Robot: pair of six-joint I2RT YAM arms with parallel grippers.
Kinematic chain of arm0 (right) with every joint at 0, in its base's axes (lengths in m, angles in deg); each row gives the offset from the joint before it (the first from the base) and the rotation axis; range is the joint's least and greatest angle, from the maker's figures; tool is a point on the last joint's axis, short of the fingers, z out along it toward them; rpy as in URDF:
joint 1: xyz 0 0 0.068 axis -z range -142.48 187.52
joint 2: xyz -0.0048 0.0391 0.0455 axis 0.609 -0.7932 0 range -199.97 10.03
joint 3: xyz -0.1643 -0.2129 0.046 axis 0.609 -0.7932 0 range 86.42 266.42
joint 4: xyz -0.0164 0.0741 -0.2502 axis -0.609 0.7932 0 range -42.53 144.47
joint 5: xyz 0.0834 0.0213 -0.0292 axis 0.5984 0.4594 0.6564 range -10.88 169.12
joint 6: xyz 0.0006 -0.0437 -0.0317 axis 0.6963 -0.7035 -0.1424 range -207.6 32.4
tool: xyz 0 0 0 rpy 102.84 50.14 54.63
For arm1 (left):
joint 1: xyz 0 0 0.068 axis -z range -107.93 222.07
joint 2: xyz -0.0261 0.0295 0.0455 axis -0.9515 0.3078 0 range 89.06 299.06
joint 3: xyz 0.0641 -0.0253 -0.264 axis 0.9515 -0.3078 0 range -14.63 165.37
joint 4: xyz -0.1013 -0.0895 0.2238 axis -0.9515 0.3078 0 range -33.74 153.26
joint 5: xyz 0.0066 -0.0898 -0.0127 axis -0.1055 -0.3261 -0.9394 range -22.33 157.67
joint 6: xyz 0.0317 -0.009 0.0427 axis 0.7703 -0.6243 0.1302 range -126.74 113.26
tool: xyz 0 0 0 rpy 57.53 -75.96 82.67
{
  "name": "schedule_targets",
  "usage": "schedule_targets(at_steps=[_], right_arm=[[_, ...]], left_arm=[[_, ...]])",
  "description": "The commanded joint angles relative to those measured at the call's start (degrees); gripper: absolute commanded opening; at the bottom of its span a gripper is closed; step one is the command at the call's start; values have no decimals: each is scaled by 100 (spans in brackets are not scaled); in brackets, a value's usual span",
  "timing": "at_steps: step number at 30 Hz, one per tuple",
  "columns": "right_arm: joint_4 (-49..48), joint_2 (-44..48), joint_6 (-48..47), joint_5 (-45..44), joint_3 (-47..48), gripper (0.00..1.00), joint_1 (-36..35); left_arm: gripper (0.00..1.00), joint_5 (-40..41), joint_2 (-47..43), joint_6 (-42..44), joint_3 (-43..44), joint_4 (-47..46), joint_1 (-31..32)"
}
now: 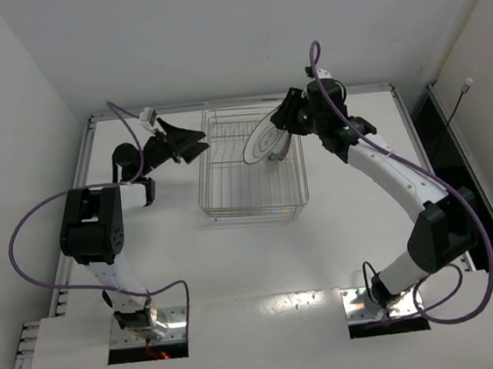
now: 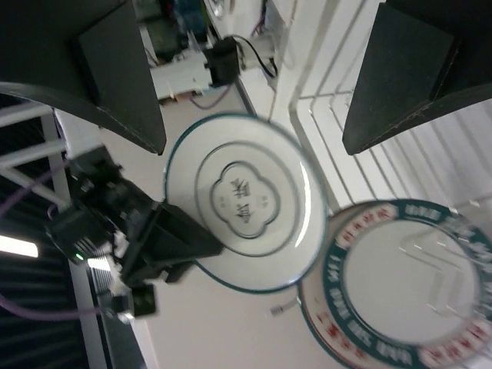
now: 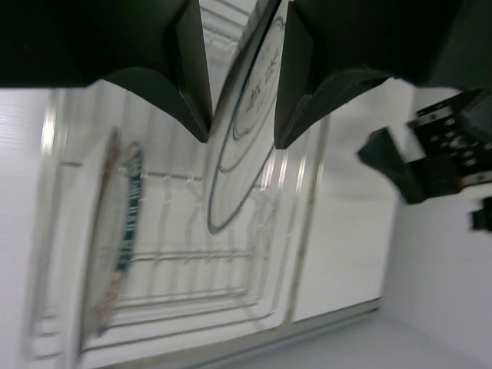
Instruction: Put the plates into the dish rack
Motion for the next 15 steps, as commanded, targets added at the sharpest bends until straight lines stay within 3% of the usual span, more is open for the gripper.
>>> schedule_targets(at_steps=[1, 3, 7, 11, 15], right_arm=[[1266, 322, -951, -2695, 1075, 0, -393], [1635, -45, -1478, -3619, 1480, 0, -657], [1803, -862, -2200, -4326, 2034, 0, -869], [1655, -1566, -2762, -4653, 2473, 0, -974], [1348, -2024, -3342, -4733, 2606, 0, -975]], left_arm=[[100, 281, -203, 421, -180, -460, -472], [100, 430, -203, 597, -180, -90, -579], [100, 650, -334, 1273, -233, 1044, -720], [100, 966, -624, 2623, 152, 3078, -773], [100, 1362, -783, 3434, 469, 4312, -773]])
